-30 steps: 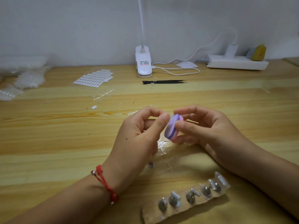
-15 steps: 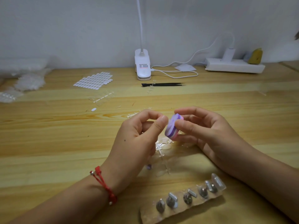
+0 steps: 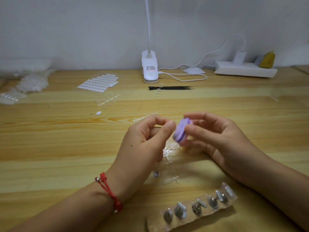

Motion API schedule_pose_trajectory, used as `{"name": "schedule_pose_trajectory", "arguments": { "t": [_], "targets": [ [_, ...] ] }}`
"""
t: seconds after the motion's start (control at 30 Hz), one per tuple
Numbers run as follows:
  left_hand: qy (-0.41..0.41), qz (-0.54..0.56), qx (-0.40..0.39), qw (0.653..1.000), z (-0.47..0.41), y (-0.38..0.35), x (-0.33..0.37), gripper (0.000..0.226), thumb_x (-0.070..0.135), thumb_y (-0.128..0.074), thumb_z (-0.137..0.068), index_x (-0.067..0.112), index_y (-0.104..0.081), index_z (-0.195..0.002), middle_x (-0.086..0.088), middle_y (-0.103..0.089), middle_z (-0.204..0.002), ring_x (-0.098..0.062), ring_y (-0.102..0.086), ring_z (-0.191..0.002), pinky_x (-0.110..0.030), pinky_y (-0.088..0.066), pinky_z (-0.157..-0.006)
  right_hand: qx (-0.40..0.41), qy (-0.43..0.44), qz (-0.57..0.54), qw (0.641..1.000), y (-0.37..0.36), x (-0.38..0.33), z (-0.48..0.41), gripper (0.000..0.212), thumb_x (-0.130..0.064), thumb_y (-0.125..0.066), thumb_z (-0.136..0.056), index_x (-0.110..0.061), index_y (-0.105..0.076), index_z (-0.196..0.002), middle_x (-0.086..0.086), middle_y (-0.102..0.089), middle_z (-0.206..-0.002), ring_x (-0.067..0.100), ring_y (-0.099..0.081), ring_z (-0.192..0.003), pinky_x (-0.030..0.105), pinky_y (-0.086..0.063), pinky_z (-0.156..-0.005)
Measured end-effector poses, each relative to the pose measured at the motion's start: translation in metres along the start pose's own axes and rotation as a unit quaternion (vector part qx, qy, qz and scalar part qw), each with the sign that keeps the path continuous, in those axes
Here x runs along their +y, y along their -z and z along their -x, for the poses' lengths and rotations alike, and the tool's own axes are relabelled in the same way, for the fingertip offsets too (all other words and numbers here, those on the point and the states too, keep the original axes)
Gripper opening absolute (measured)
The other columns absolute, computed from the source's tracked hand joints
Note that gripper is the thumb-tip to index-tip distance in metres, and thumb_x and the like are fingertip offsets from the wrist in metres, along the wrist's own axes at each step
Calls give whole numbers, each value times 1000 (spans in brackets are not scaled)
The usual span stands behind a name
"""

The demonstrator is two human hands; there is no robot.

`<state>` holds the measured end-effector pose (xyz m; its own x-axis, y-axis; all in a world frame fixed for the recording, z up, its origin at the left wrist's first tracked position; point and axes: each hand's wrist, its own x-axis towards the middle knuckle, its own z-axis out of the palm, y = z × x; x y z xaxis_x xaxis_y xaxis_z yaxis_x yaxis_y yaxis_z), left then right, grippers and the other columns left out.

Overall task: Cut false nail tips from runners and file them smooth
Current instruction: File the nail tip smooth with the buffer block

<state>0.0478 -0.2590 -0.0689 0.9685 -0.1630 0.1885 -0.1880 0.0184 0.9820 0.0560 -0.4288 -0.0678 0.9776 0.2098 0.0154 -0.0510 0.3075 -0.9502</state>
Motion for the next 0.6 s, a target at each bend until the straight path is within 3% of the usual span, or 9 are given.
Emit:
{"name": "schedule_pose_trajectory", "arguments": {
  "t": [0.17,0.27,0.37,0.5,0.6],
  "targets": [
    [12,2,-2,1000,0,-1,-1,15,23,-58,-89,12,-61,-79,9,-33,-41,-5,-27,-33,-10,-26,-34,5,4,-35,999,3,0,-1,24,-14,-74,-63,-12,-76,-87,9,-73,-82,20,-73,-75,24,-57,-66],
    [12,-3,-1,1000,0,0,-1,15,24,-57,-88,15,-62,-78,8,-33,-43,-4,-27,-35,-11,-27,-34,-36,-3,22,999,0,0,0,27,-17,-76,-62,-17,-78,-89,8,-73,-88,21,-73,-78,25,-57,-67],
    [0,-16,3,1000,0,0,-1,15,24,-57,-89,14,-62,-79,9,-32,-43,-5,-25,-37,-12,-25,-36,-17,0,-14,1000,3,0,-1,22,-13,-74,-66,-15,-78,-88,10,-73,-87,21,-73,-78,24,-57,-68],
    [1,-13,10,1000,0,0,-1,15,24,-56,-89,14,-61,-79,9,-34,-42,-5,-24,-36,-12,-22,-36,-36,6,29,999,0,1,0,28,-20,-78,-60,-19,-78,-88,8,-73,-89,22,-73,-78,26,-57,-69],
    [3,-17,8,1000,0,0,-1,15,23,-57,-90,12,-61,-80,8,-34,-42,-5,-26,-35,-11,-23,-35,-17,1,-14,1000,2,1,0,25,-13,-75,-61,-14,-78,-86,10,-73,-85,23,-73,-76,25,-58,-66]
  ]
}}
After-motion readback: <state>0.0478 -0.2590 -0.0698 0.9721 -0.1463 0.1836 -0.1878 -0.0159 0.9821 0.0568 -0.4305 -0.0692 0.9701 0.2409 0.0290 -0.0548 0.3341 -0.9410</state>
